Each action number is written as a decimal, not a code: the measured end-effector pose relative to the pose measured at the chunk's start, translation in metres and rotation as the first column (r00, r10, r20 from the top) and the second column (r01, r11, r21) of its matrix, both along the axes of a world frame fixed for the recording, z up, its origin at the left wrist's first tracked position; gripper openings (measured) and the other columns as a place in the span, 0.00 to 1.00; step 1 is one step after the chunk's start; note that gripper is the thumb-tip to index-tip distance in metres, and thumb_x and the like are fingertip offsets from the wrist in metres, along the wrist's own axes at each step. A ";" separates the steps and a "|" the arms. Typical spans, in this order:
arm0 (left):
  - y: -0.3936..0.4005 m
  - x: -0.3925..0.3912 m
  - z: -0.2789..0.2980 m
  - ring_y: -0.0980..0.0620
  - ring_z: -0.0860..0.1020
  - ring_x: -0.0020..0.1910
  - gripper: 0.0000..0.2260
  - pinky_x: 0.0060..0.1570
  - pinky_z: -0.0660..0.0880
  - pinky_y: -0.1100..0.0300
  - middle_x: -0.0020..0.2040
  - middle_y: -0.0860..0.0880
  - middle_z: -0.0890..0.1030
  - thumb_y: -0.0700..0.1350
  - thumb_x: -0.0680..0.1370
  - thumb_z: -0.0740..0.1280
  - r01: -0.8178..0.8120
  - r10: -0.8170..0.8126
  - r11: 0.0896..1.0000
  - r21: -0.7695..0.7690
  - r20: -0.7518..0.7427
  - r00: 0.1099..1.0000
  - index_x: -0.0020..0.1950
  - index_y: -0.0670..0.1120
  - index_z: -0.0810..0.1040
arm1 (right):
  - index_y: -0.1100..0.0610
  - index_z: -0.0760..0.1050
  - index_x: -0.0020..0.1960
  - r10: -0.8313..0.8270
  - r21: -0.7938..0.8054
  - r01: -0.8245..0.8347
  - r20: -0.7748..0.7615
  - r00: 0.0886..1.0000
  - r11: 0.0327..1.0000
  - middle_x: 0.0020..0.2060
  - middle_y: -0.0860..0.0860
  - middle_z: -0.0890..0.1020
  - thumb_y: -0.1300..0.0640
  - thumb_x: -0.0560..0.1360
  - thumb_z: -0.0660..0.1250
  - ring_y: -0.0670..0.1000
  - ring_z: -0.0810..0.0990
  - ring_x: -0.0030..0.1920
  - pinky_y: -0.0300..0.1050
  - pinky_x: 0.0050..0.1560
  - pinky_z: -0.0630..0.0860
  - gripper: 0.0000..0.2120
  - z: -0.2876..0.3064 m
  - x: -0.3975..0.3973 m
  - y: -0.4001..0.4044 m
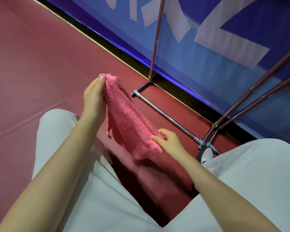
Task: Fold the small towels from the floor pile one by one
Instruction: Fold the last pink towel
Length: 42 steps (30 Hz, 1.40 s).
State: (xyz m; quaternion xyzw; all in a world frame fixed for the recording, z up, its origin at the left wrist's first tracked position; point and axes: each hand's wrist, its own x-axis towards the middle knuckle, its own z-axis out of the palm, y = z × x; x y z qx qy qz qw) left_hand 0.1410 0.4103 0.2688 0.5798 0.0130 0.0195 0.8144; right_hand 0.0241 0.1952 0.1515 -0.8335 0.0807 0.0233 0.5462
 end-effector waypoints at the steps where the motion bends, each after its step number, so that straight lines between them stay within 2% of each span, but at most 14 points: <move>1: 0.003 0.001 0.001 0.51 0.79 0.45 0.11 0.51 0.76 0.59 0.44 0.48 0.82 0.43 0.82 0.59 -0.009 0.009 1.000 -0.005 -0.003 1.000 0.53 0.40 0.80 | 0.61 0.75 0.38 0.026 -0.030 -0.027 -0.011 1.000 0.999 0.30 0.49 0.71 0.55 0.73 0.71 0.45 0.67 0.33 0.44 0.35 0.64 0.10 -0.005 -0.002 0.000; 3: 0.007 0.002 0.005 0.52 0.80 0.44 0.11 0.49 0.76 0.60 0.43 0.48 0.83 0.42 0.82 0.59 -0.044 0.044 0.999 -0.028 -0.015 0.999 0.51 0.42 0.80 | 0.59 0.70 0.34 0.085 -0.122 -0.089 -0.038 0.996 0.988 0.29 0.49 0.67 0.49 0.72 0.71 0.45 0.63 0.32 0.46 0.34 0.61 0.17 -0.011 -0.006 -0.001; 5: 0.011 0.002 0.007 0.53 0.81 0.43 0.10 0.46 0.77 0.62 0.42 0.49 0.85 0.41 0.83 0.58 -0.081 0.080 0.995 -0.049 -0.019 0.997 0.50 0.44 0.80 | 0.57 0.70 0.35 0.115 -0.196 -0.128 -0.073 0.991 0.972 0.29 0.47 0.67 0.44 0.70 0.71 0.45 0.63 0.32 0.46 0.34 0.62 0.18 -0.016 -0.009 -0.001; 8: 0.014 0.001 0.009 0.56 0.81 0.39 0.10 0.43 0.76 0.64 0.38 0.51 0.85 0.41 0.83 0.58 -0.099 0.099 0.994 -0.049 -0.008 0.995 0.49 0.44 0.79 | 0.49 0.69 0.43 0.032 -0.185 -0.043 -0.063 0.997 0.982 0.31 0.44 0.70 0.49 0.72 0.72 0.42 0.66 0.32 0.38 0.36 0.65 0.11 -0.015 -0.012 -0.001; 10: 0.015 0.000 0.008 0.56 0.81 0.39 0.10 0.43 0.77 0.64 0.38 0.51 0.85 0.41 0.83 0.58 -0.096 0.096 0.995 -0.028 0.005 0.995 0.49 0.44 0.79 | 0.52 0.68 0.48 -0.064 -0.119 0.061 -0.027 0.998 0.991 0.34 0.46 0.71 0.53 0.74 0.71 0.44 0.70 0.34 0.35 0.37 0.67 0.12 -0.012 -0.011 -0.002; 13: 0.015 -0.003 0.007 0.56 0.81 0.40 0.10 0.45 0.77 0.63 0.39 0.51 0.85 0.42 0.83 0.59 -0.064 0.063 0.997 0.032 0.044 0.997 0.49 0.45 0.79 | 0.52 0.69 0.55 -0.121 -0.150 0.115 -0.037 0.992 0.982 0.34 0.47 0.73 0.54 0.75 0.69 0.46 0.73 0.34 0.36 0.38 0.69 0.12 -0.011 -0.006 -0.008; 17: 0.008 -0.012 0.009 0.55 0.82 0.42 0.10 0.46 0.77 0.63 0.40 0.51 0.85 0.41 0.83 0.59 0.051 -0.066 0.988 0.143 0.101 0.993 0.49 0.46 0.79 | 0.55 0.75 0.44 -0.197 -0.232 0.169 -0.102 0.975 0.958 0.27 0.45 0.73 0.58 0.74 0.69 0.41 0.69 0.27 0.33 0.31 0.64 0.04 -0.020 -0.005 -0.013; 21: 0.002 -0.017 0.010 0.55 0.82 0.43 0.10 0.46 0.77 0.63 0.41 0.51 0.85 0.40 0.83 0.58 0.194 -0.220 0.961 0.195 0.122 0.968 0.51 0.45 0.79 | 0.61 0.75 0.38 -0.309 -0.223 0.274 -0.145 0.940 0.936 0.26 0.49 0.72 0.60 0.71 0.72 0.47 0.67 0.29 0.36 0.29 0.63 0.08 -0.026 -0.005 -0.027; 24: 0.002 -0.015 0.006 0.54 0.82 0.44 0.09 0.47 0.77 0.62 0.43 0.50 0.86 0.41 0.83 0.59 0.230 -0.259 0.948 0.219 0.114 0.959 0.51 0.46 0.79 | 0.56 0.71 0.34 -0.322 -0.268 0.287 -0.097 0.942 0.920 0.29 0.49 0.72 0.60 0.70 0.73 0.49 0.67 0.31 0.37 0.30 0.62 0.12 -0.023 -0.003 -0.037; 26: 0.001 -0.013 0.003 0.54 0.82 0.44 0.09 0.47 0.77 0.62 0.43 0.50 0.86 0.41 0.83 0.59 0.230 -0.252 0.952 0.201 0.094 0.963 0.51 0.46 0.79 | 0.54 0.69 0.33 -0.310 -0.349 0.272 -0.059 0.949 0.897 0.32 0.50 0.73 0.60 0.71 0.72 0.47 0.68 0.30 0.35 0.29 0.63 0.13 -0.021 -0.003 -0.040; 30: 0.000 -0.007 -0.002 0.53 0.82 0.45 0.09 0.49 0.77 0.60 0.43 0.50 0.86 0.42 0.83 0.59 0.182 -0.193 0.969 0.165 0.057 0.980 0.50 0.46 0.79 | 0.55 0.73 0.38 -0.240 -0.429 0.180 -0.088 0.967 0.885 0.32 0.48 0.75 0.59 0.73 0.70 0.44 0.71 0.31 0.33 0.29 0.65 0.07 -0.016 -0.003 -0.043; 33: 0.002 -0.005 -0.004 0.53 0.82 0.45 0.09 0.50 0.77 0.59 0.43 0.50 0.86 0.43 0.83 0.59 0.116 -0.122 0.984 0.132 0.041 0.992 0.50 0.46 0.79 | 0.56 0.78 0.40 -0.213 -0.337 0.155 -0.142 0.967 0.929 0.27 0.46 0.72 0.56 0.71 0.72 0.44 0.70 0.30 0.36 0.32 0.65 0.05 -0.017 0.000 -0.040; 37: 0.004 -0.004 -0.006 0.54 0.82 0.43 0.09 0.49 0.77 0.61 0.41 0.51 0.86 0.43 0.83 0.59 0.062 -0.069 0.989 0.135 0.047 0.996 0.50 0.45 0.79 | 0.60 0.80 0.39 -0.230 -0.241 0.186 -0.167 0.959 0.953 0.28 0.48 0.75 0.58 0.69 0.75 0.45 0.70 0.30 0.36 0.31 0.65 0.06 -0.018 0.000 -0.036; 42: 0.003 -0.005 -0.008 0.54 0.82 0.44 0.10 0.48 0.78 0.61 0.42 0.50 0.85 0.43 0.83 0.59 0.050 -0.059 0.986 0.158 0.051 0.997 0.50 0.46 0.79 | 0.55 0.81 0.37 -0.254 -0.401 0.204 -0.074 0.964 0.893 0.36 0.47 0.73 0.53 0.69 0.76 0.47 0.70 0.43 0.41 0.45 0.67 0.07 -0.021 0.001 -0.039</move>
